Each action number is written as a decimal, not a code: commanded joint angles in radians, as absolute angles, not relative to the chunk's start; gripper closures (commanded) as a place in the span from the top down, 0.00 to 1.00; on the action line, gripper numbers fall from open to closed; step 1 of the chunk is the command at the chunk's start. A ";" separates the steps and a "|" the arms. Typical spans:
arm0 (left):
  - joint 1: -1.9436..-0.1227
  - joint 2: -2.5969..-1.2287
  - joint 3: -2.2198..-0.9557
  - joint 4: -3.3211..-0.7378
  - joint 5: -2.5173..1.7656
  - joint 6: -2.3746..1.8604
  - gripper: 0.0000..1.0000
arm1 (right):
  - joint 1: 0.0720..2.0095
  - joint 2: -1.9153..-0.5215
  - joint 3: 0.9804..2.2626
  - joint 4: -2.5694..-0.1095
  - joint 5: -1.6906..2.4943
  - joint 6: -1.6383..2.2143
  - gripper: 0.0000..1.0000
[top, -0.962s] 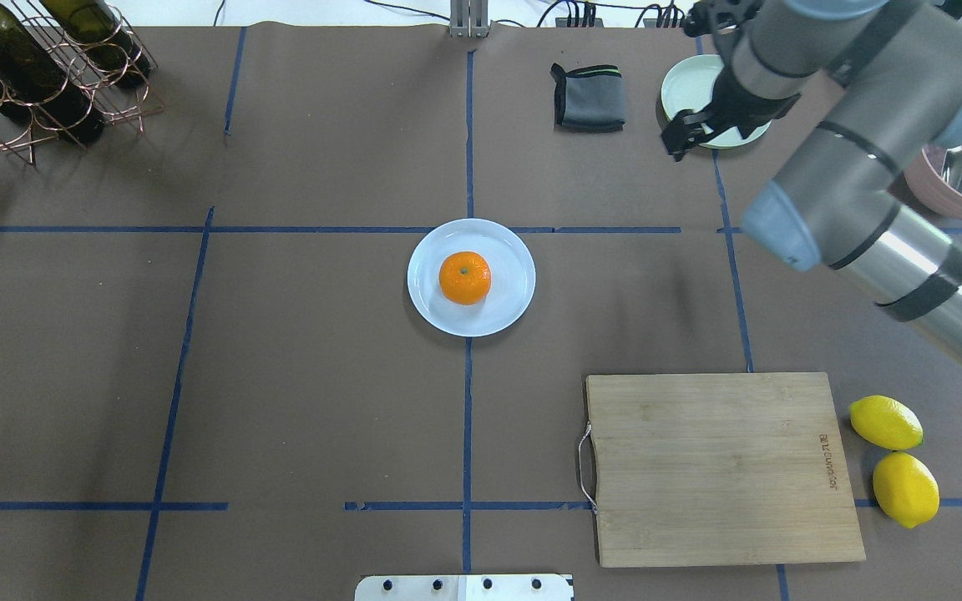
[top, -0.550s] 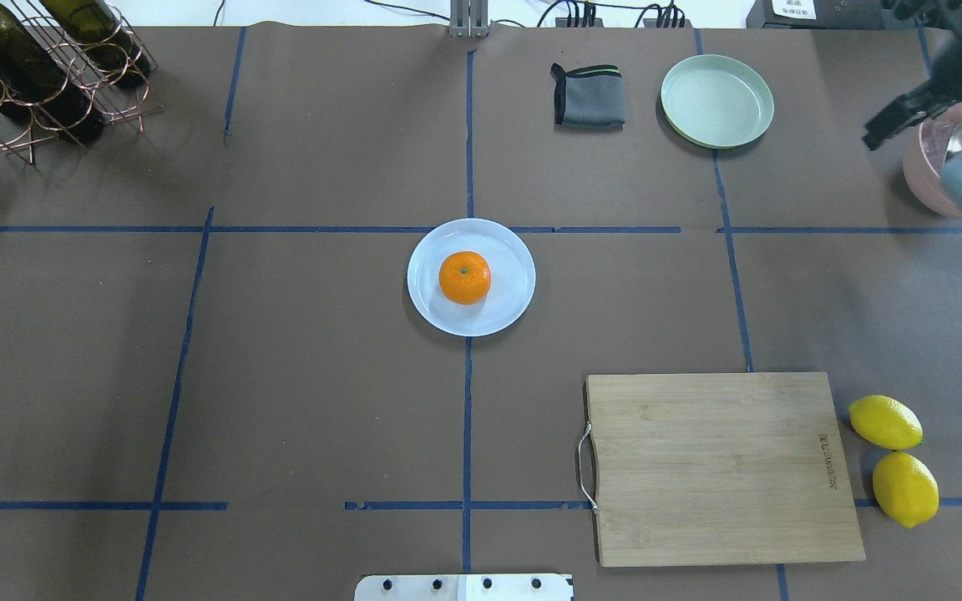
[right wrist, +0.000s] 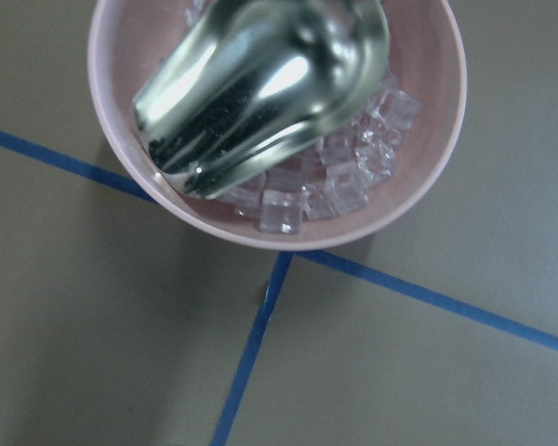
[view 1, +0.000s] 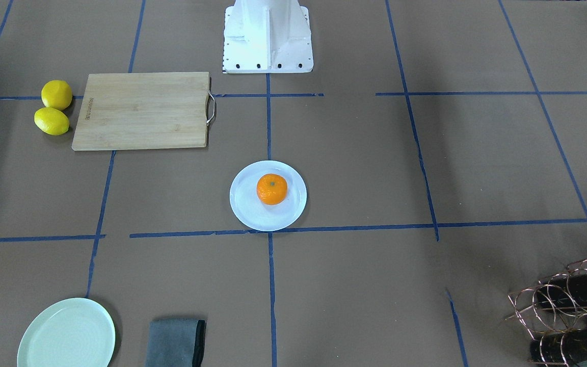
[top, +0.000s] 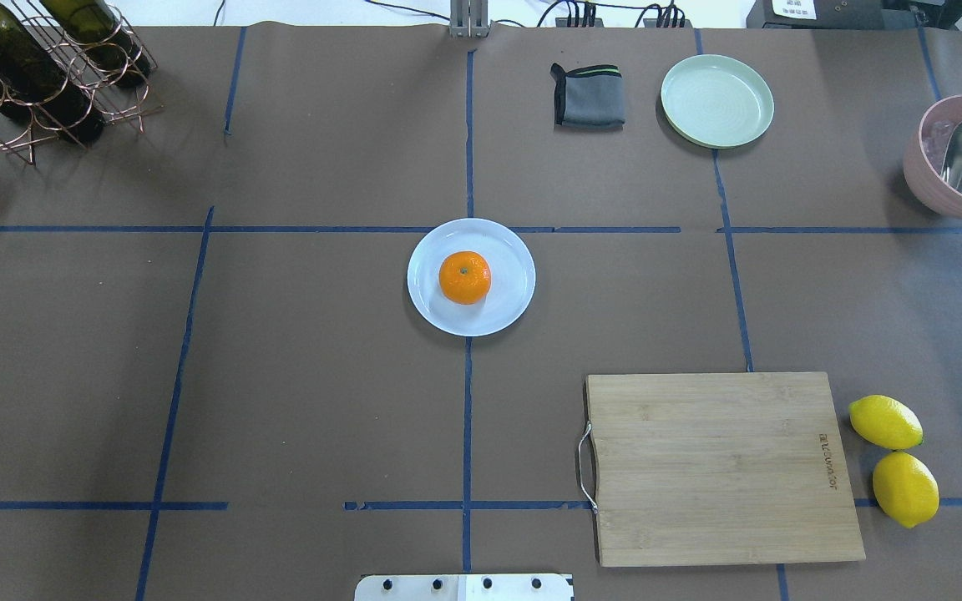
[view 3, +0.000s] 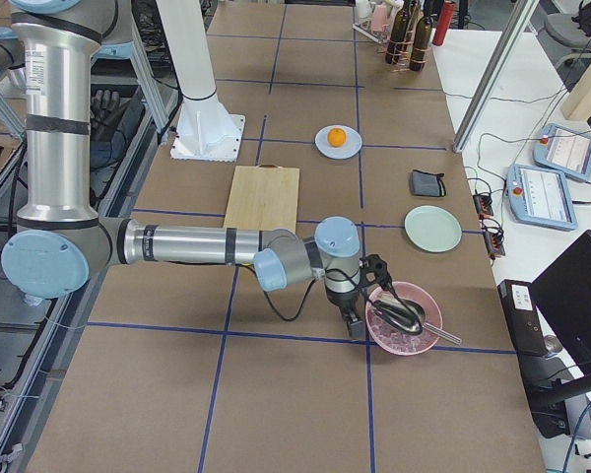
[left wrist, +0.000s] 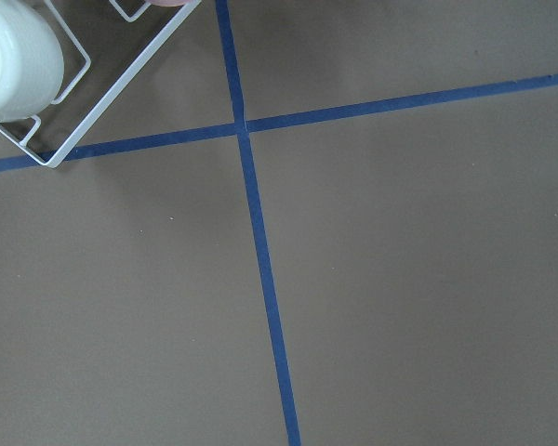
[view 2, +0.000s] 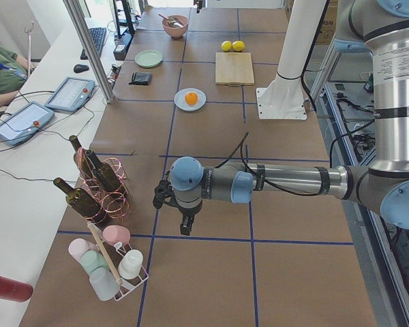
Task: Pick orange to plate
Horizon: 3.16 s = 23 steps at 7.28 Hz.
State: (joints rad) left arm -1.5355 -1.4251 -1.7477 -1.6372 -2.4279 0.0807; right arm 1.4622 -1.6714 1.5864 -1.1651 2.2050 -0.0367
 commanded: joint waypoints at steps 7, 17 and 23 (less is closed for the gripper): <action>-1.543 -1.408 -1.769 -1.635 -2.416 0.083 1.00 | 1.528 -1.664 1.668 -1.603 2.256 -0.103 1.00; -1.542 -1.410 -1.764 -1.637 -2.414 0.081 1.00 | 1.528 -1.678 1.620 -1.601 2.347 -0.101 1.00; -1.542 -1.410 -1.767 -1.637 -2.414 0.081 1.00 | 1.528 -1.683 1.618 -1.601 2.345 -0.101 1.00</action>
